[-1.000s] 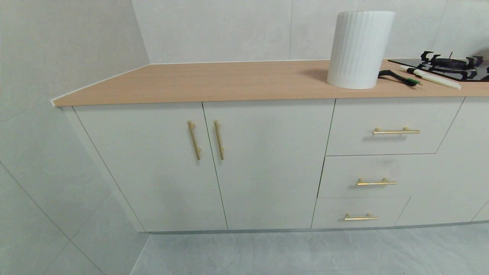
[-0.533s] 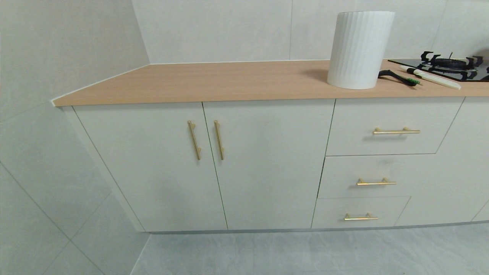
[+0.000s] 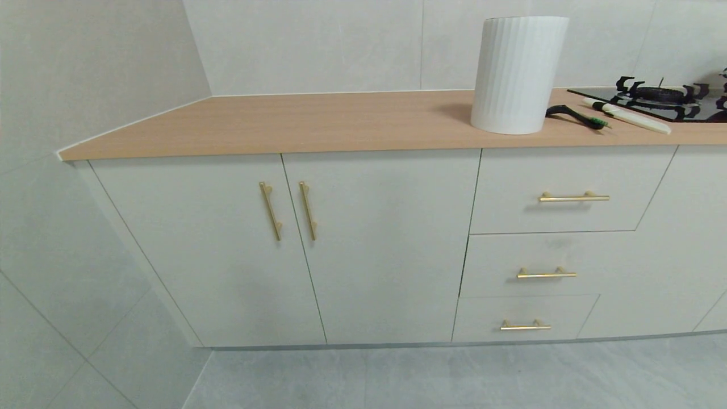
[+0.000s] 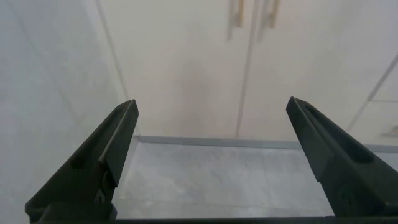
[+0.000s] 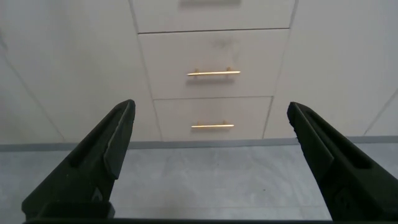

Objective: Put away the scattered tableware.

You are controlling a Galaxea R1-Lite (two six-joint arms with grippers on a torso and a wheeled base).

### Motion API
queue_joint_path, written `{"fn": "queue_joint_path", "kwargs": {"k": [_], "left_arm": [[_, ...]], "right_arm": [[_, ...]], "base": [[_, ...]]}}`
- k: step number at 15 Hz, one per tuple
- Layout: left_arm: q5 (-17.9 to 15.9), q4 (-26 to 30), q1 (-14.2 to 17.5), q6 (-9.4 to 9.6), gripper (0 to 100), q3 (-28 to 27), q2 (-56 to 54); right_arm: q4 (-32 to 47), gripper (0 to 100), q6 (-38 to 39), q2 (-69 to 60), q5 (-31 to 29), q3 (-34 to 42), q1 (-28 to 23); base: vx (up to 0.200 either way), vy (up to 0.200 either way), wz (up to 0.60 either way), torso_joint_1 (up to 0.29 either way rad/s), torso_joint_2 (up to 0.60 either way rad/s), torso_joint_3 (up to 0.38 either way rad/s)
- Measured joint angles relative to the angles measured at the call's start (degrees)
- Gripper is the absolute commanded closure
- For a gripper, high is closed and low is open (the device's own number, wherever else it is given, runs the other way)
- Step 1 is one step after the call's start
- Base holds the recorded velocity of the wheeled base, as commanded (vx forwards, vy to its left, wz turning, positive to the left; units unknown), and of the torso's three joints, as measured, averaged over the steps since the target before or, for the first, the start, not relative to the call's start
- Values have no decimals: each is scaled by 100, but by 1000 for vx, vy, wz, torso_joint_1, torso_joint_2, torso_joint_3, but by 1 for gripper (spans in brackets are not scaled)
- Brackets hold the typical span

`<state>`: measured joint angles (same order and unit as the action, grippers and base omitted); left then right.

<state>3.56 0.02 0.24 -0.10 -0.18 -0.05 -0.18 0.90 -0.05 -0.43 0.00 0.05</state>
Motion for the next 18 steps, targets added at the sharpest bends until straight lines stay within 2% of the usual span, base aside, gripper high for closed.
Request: {"fn": "queue_joint_path", "kwargs": {"k": [3, 11, 17, 18], "left_arm": [[-1, -7, 0, -9, 0, 0, 2], [0, -10, 2, -28, 0, 5, 2], [-6, -7, 0, -22, 0, 7, 2], [-4, -10, 0, -26, 0, 7, 2]], "right_arm": [[0, 0, 0, 0, -1, 0, -5], [2, 0, 7, 2, -1, 0, 0], [2, 0, 16, 5, -9, 0, -5], [2, 0, 16, 5, -11, 0, -5]], "base": [[0, -200, 0, 2, 2, 2], [0, 0, 0, 0, 0, 0], [200, 0, 0, 2, 3, 6], [0, 0, 0, 0, 0, 0]]}}
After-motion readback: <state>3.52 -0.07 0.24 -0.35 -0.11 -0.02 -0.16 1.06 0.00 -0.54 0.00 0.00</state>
